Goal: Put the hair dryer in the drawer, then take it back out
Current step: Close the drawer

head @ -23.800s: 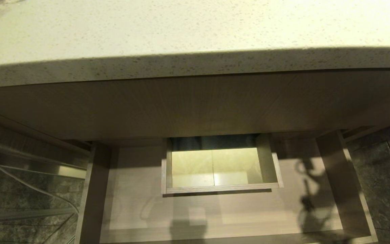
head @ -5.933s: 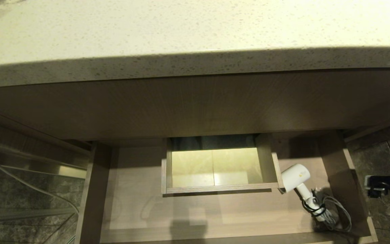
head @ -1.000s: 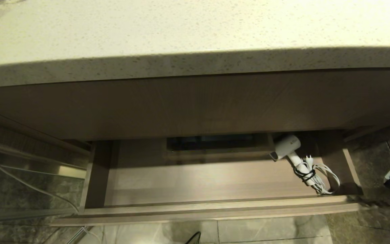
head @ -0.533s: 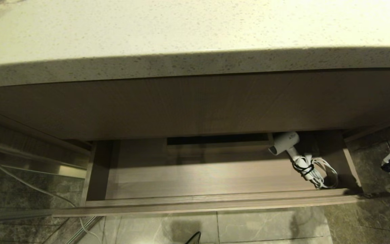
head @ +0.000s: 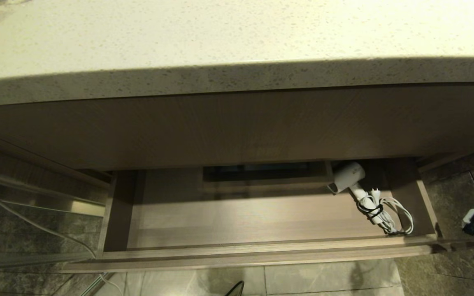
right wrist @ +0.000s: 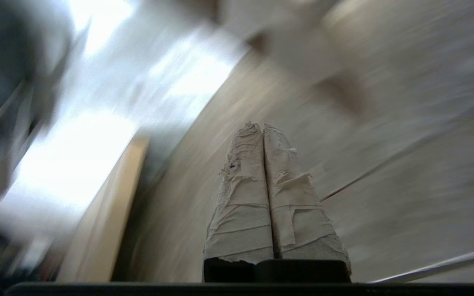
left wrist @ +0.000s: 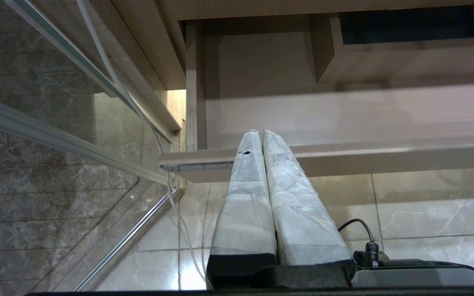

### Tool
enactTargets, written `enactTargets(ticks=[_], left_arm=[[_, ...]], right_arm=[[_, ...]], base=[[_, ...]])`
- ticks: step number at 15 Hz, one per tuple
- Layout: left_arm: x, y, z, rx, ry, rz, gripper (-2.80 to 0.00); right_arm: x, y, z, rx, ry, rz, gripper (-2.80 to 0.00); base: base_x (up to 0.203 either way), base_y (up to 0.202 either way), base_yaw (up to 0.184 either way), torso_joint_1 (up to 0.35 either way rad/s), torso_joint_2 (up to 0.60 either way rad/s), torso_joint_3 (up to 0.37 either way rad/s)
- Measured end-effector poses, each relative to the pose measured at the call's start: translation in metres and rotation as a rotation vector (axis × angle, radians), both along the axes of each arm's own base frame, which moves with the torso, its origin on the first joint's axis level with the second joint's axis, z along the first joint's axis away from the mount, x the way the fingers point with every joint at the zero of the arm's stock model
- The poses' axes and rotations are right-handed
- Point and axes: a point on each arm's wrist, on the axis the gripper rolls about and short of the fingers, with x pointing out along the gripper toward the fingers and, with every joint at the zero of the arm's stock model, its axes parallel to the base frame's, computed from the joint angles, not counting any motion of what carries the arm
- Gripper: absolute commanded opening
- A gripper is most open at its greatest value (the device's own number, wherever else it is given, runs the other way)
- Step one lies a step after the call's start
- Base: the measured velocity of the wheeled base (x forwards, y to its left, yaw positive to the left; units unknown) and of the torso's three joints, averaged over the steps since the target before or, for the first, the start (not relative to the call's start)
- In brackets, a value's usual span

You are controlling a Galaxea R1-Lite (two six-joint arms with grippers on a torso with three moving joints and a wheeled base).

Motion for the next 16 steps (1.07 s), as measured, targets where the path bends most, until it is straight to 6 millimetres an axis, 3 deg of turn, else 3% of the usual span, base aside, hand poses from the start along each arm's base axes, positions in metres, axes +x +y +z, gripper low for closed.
enactTargets(ticks=[3,16], left_arm=[[0.0,0.0,0.0,0.0,0.0,0.0,-2.8],[0.0,0.0,0.0,0.0,0.0,0.0,-2.8]], right_arm=[[-0.007,0.004,-0.013,0.031,0.093,0.026,-2.8],[0.02,-0.015,-0.053,0.024,0.24,-0.015,-2.8]], base=[[0.0,0.0,0.0,0.0,0.0,0.0],[0.0,0.0,0.0,0.0,0.0,0.0]])
